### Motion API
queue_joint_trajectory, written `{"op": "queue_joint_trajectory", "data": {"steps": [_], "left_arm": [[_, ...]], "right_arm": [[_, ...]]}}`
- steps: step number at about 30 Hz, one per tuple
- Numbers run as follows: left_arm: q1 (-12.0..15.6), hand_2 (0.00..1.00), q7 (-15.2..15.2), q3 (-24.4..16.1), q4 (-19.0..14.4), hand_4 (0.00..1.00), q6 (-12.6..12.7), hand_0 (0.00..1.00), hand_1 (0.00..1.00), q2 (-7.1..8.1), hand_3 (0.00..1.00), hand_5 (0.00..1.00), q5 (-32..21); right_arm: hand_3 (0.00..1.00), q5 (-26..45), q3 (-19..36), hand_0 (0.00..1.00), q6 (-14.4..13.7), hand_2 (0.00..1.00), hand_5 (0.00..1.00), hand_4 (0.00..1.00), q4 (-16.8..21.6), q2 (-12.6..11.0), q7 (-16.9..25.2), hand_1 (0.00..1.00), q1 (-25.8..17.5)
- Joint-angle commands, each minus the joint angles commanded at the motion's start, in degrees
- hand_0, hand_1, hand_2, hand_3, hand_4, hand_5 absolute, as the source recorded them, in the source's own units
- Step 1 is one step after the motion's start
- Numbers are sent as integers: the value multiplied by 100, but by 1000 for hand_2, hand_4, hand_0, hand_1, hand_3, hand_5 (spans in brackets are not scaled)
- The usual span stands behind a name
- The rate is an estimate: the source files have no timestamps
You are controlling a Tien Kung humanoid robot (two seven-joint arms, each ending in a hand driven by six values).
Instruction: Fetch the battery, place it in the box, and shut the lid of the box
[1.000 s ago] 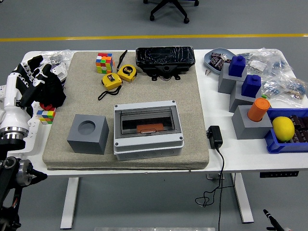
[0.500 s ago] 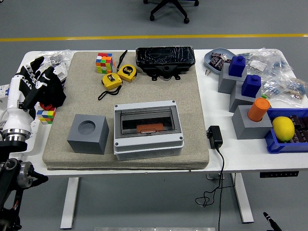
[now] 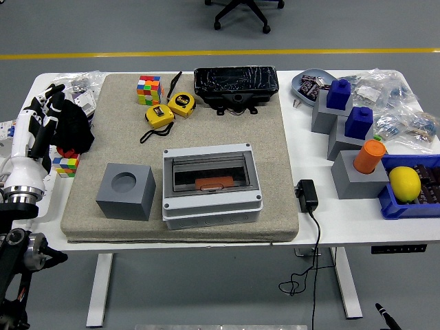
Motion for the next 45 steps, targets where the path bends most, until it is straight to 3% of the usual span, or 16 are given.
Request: {"op": "queue_joint_trajectory", "data": {"steps": [8, 9, 26, 27, 45], "left_arm": [[5, 997, 51, 18, -10, 998, -70, 998, 998, 1, 784, 822, -34], [5, 968, 53, 17, -12, 998, -76, 998, 998, 0, 844, 824, -37], [-37, 896, 80, 10, -27, 998, -58, 998, 998, -25, 844, 806, -73], [-38, 849, 79, 8, -29, 998, -56, 998, 998, -28, 834, 795, -78], [-58, 846, 68, 2, -39, 998, -36, 998, 998, -26, 825, 772, -92]], "right_arm": [[784, -26, 16, 977, -32, 764, 998, 998, 0, -12, 2, 819, 1], [803, -34, 24, 975, -37, 791, 998, 998, 0, -13, 3, 822, 0], [798, 55, -19, 979, -2, 771, 998, 998, 0, -14, 1, 822, 36], [796, 58, -19, 985, -2, 769, 998, 998, 0, -14, 0, 823, 36], [791, 76, -29, 986, 4, 765, 998, 998, 0, -33, -4, 823, 40]]}}
